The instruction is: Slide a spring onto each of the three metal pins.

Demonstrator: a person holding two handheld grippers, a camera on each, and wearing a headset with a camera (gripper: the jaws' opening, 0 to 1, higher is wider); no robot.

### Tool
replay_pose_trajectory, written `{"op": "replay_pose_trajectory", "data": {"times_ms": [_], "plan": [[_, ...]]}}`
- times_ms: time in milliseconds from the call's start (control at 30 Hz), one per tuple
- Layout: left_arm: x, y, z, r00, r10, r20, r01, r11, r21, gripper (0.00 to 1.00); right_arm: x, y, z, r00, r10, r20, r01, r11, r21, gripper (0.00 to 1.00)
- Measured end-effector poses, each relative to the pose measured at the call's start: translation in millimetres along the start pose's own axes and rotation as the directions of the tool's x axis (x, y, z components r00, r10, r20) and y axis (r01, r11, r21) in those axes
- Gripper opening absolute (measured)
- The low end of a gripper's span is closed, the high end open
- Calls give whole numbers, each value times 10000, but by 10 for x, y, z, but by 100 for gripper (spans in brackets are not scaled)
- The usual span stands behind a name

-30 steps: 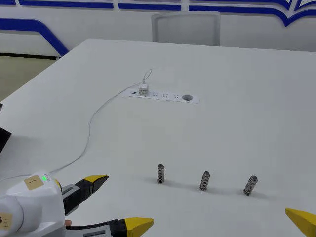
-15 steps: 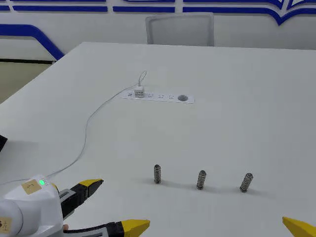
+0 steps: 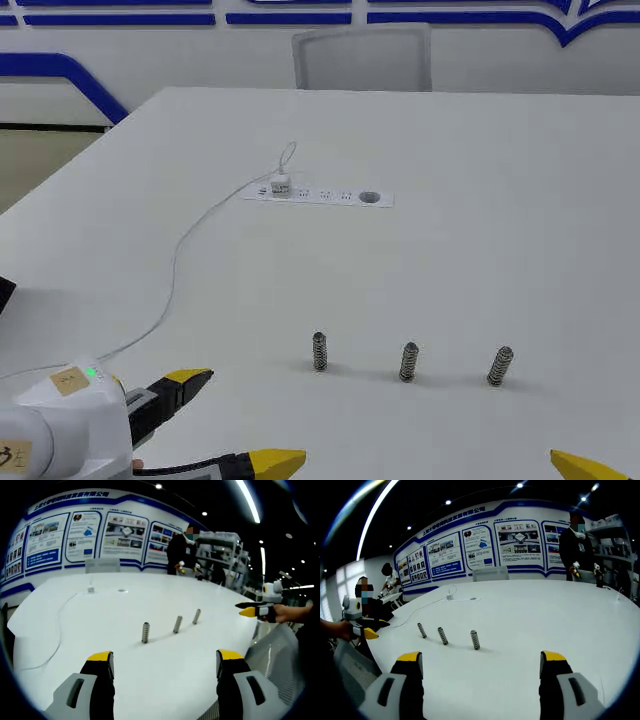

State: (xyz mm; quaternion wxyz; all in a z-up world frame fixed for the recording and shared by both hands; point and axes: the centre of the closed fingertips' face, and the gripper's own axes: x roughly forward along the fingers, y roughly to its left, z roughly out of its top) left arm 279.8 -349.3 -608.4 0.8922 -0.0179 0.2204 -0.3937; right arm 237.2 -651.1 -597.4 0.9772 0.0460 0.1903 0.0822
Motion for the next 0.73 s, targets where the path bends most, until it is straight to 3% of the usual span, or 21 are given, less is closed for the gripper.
{"op": "replay_pose_trajectory", "data": {"times_ms": [733], "plan": [[-12, 2, -5, 10000, -4, -6, 4, 10000, -53, 83, 19, 67, -99, 9984, 158, -541, -173, 9995, -269, 96]]}}
